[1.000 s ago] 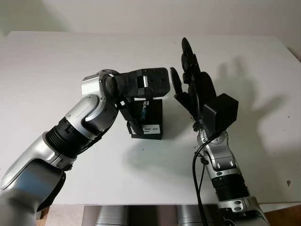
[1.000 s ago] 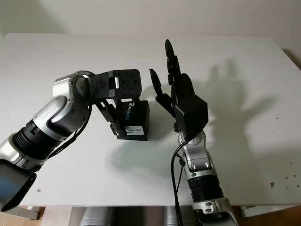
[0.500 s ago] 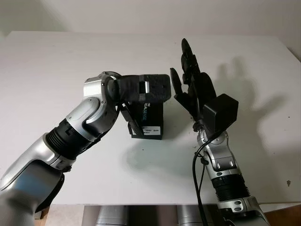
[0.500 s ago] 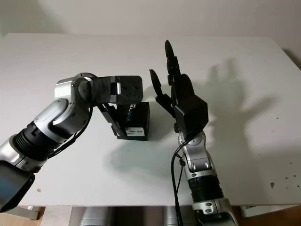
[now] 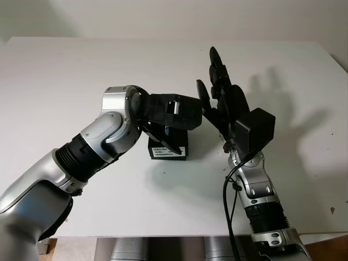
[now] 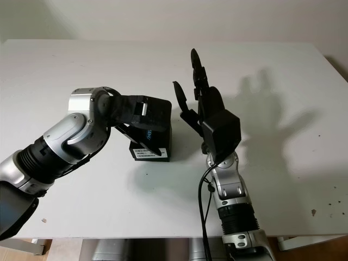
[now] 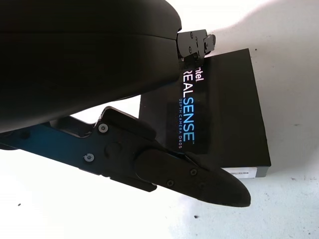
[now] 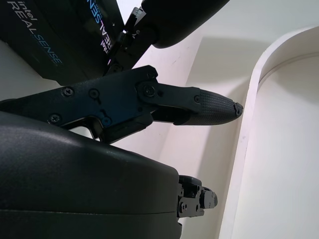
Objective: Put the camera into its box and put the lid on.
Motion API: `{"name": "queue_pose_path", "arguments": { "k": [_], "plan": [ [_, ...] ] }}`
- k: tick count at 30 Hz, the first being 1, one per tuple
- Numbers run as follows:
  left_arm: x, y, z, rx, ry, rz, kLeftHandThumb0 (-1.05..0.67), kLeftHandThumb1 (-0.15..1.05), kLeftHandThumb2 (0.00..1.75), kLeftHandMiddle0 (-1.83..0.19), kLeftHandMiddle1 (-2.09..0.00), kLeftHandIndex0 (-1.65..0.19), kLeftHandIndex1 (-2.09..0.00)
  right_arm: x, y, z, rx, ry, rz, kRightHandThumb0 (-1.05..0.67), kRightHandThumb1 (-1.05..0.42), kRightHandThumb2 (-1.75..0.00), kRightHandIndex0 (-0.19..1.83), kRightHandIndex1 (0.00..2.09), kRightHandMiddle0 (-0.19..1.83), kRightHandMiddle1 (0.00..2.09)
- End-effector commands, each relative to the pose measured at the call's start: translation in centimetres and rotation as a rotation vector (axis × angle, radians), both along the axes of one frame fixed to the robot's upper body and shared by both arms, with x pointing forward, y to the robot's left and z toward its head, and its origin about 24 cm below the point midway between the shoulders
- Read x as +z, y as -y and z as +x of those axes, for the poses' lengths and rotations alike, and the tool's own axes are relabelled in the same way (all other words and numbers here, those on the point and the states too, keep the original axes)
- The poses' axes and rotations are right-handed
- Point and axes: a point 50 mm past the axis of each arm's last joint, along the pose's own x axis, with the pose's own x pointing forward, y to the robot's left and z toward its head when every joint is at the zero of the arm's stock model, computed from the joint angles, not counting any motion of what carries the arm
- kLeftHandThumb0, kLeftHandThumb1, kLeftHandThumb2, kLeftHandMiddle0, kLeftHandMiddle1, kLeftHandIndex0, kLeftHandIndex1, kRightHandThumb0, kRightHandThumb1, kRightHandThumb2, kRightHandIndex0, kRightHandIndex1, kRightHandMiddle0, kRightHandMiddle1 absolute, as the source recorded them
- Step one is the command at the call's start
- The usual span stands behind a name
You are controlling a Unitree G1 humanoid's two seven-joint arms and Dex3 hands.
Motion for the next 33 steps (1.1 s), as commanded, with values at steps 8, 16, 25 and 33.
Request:
{"name": "queue_pose_path", "arguments": {
  "k": [8, 16, 25, 33],
  "plan": [
    [0.7, -0.5, -1.1, -0.085, 0.096, 0.009, -0.96, 1.05, 0.22, 0.19, 0.0, 0.19, 0.0, 0.3, 0.3, -0.1, 0.01, 0.017, 0.006, -0.7, -1.05, -0.53, -0.06, 0.05, 0.0, 0.05],
    [2.8, -2.4, -2.0, -0.182, 0.537, 0.076, -0.84, 1.05, 0.66, 0.19, 0.0, 0.19, 0.0, 0.4, 0.5, 0.0, 0.007, 0.021, -0.008, -0.7, -1.05, -0.53, -0.05, 0.06, 0.01, 0.05],
    [4.0, -5.3, -1.1, -0.046, 0.772, -0.029, -0.82, 1.05, 0.64, 0.19, 0.0, 0.19, 0.0, 0.5, 0.9, 0.1, 0.002, 0.022, -0.016, -0.71, -1.05, -0.52, -0.05, 0.06, 0.01, 0.06],
    [4.4, -8.4, -0.5, 0.198, 0.829, -0.52, -0.72, 1.05, 0.55, 0.19, 0.0, 0.19, 0.0, 0.6, 1.4, 0.1, 0.006, 0.017, -0.003, -0.71, -1.05, -0.51, -0.06, 0.05, 0.0, 0.05]
  ]
}}
